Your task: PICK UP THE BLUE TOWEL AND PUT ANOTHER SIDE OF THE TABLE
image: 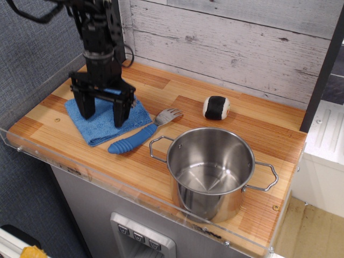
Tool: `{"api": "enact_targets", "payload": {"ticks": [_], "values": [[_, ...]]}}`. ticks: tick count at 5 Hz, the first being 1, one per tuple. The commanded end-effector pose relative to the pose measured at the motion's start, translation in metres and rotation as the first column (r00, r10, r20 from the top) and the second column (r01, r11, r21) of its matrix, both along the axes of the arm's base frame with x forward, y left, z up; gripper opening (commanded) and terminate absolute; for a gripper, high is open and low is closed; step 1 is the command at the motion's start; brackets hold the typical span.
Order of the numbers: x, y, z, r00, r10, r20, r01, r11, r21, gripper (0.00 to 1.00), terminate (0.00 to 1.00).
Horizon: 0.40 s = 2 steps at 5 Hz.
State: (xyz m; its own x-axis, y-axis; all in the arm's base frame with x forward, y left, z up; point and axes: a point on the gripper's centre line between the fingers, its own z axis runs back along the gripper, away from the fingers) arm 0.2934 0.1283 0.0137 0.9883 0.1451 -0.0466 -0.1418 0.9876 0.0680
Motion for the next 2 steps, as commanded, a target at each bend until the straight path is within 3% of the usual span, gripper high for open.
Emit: {"api": "enact_targets", "payload": {"ticks": [1,2], "values": [[0.0088,0.0074,-0.0067,0.999,-0.045,0.012,0.044,0.997,0.066,1.0,0.0],[0.0135,0.0011,-0.0092,0.998,-0.07,0.009,0.069,0.996,0.053,1.0,0.0]]}}
